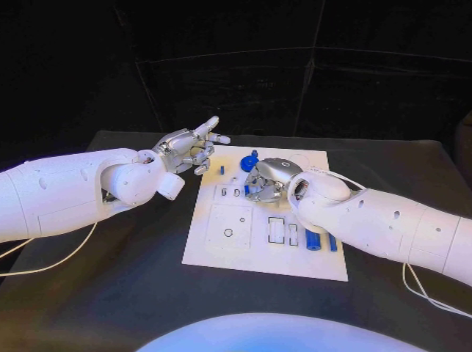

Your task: Assemble the parts on the task board

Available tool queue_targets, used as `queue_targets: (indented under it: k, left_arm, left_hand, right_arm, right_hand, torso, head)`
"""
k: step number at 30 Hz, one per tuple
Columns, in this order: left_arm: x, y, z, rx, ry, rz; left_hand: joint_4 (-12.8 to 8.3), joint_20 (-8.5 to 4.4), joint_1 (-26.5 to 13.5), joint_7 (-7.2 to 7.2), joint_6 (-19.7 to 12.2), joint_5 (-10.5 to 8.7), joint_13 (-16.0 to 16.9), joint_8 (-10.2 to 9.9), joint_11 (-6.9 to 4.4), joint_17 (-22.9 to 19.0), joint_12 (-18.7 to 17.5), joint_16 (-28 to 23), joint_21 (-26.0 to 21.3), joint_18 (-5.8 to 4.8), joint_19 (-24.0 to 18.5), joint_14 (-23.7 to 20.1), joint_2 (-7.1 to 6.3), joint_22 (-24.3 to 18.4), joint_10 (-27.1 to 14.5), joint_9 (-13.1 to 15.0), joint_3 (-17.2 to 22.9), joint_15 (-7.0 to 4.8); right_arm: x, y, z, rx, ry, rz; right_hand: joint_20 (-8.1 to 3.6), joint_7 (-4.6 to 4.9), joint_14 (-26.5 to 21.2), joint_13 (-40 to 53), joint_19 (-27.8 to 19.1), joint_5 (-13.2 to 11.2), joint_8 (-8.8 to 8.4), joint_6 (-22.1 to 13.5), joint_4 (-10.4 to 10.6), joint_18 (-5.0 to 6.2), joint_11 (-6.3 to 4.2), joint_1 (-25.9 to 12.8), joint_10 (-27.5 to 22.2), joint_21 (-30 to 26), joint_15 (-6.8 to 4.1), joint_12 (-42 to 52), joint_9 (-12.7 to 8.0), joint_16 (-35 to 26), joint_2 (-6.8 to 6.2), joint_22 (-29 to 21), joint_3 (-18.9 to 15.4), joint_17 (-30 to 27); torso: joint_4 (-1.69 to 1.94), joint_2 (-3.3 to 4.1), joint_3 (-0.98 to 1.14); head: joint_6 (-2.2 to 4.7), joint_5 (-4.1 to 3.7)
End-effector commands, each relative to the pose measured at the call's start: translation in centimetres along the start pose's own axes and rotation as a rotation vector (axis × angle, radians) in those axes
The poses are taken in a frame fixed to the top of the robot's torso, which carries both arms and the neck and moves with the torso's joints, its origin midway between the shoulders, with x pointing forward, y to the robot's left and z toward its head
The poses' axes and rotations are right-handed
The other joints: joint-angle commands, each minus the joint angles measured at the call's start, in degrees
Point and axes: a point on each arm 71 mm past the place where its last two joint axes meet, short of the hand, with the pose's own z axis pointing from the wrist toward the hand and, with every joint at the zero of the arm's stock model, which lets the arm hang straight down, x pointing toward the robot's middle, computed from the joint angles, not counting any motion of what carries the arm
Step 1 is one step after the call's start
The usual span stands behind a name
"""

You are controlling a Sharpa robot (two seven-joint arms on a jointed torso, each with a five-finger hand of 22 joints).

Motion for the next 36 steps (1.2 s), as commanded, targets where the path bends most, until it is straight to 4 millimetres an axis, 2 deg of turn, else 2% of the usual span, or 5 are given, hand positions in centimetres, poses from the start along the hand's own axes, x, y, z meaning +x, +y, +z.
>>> queue_targets:
  k: [1,12,22,31,36]
  left_arm:
    - [0.1,-0.1,0.0,0.005,0.015,0.001]
    - [-0.1,-0.2,0.1,0.012,0.013,0.053]
    - [-0.3,0.1,0.6,-0.026,0.002,0.206]
    - [-0.4,1.2,1.6,-0.349,0.069,0.473]
    - [-0.2,1.0,2.4,-0.518,0.101,0.644]
  left_hand:
    - [-0.34,0.01,0.50,0.04,0.06,-0.03,-0.04,-0.22,-0.18,10.04,-0.29,-0.25,-0.23,0.10,-0.33,4.79,-0.08,-0.06,-0.27,-0.07,0.08,0.46]
    - [-1.69,0.07,1.05,0.35,-0.81,-0.12,0.39,-0.75,0.03,10.35,0.02,-0.12,-0.05,0.03,-0.17,4.88,-1.38,0.17,0.18,-0.32,-0.62,0.58]
    - [-5.98,0.42,4.70,0.77,-2.18,-0.01,0.91,-0.57,0.40,10.46,0.55,-0.07,0.37,-0.03,0.22,4.95,-3.55,0.60,1.11,-0.53,-0.89,0.94]
    - [-5.14,-0.53,2.43,-0.82,0.09,-0.13,-2.62,4.53,-0.93,8.17,-1.53,-1.07,-1.03,0.34,-0.34,4.39,-3.41,-1.56,-0.30,1.54,-2.30,-0.17]
    - [-4.10,-1.09,1.57,-1.53,-0.67,-0.12,-2.50,9.05,-1.62,7.33,-1.50,-1.52,-1.71,0.38,-0.22,4.25,-2.85,-2.34,0.35,3.68,-3.39,-0.86]
  right_arm:
    - [-0.4,0.1,-0.1,-0.011,-0.047,0.001]
    - [-2.5,0.6,-2.3,-0.138,-0.205,0.089]
    - [-7.8,-0.6,-5.1,-0.200,-0.249,0.338]
    - [-11.9,-6.1,-8.2,-0.056,-0.233,0.568]
    - [-12.8,-8.3,-9.8,-0.005,-0.235,0.605]
  right_hand:
    - [0.33,0.28,3.49,-0.27,-0.71,0.27,-0.68,-1.28,0.18,0.39,0.11,-0.21,-0.85,-0.58,0.57,-0.44,-0.14,-0.46,-0.61,2.48,-0.93,4.55]
    - [1.37,1.48,3.23,-1.65,-1.36,-2.46,-1.01,-5.76,2.28,0.64,1.27,-0.02,-2.52,-1.37,1.58,-0.85,-0.10,-1.09,-0.93,1.62,-7.64,3.75]
    - [1.47,1.33,1.09,-7.17,-6.36,-2.76,-0.13,-4.84,3.34,2.21,1.12,2.77,-7.67,-6.44,1.55,-5.16,0.31,-6.16,1.68,-4.34,-11.98,-2.21]
    - [0.68,0.80,-1.03,-19.85,-10.35,-1.98,0.19,-4.61,2.63,3.58,0.45,6.64,-14.71,-11.90,0.75,-17.24,0.25,-13.80,5.33,-10.42,-10.46,-10.26]
    - [0.40,0.58,-5.69,-28.69,-19.05,-1.43,0.89,-3.55,2.84,6.41,0.21,8.19,-12.90,-25.49,0.53,-25.54,0.31,-31.46,5.74,-24.61,-9.40,-26.90]
  torso:
    - [-0.02,-0.01,0.00]
    - [-0.10,-0.34,-0.03]
    - [-0.29,-1.23,0.08]
    - [-0.78,-2.63,-0.01]
    - [-1.31,-3.07,0.18]
  head:
    - [-0.01,0.00]
    - [0.68,-0.19]
    - [1.55,-0.64]
    - [1.99,-1.60]
    - [2.03,-1.78]
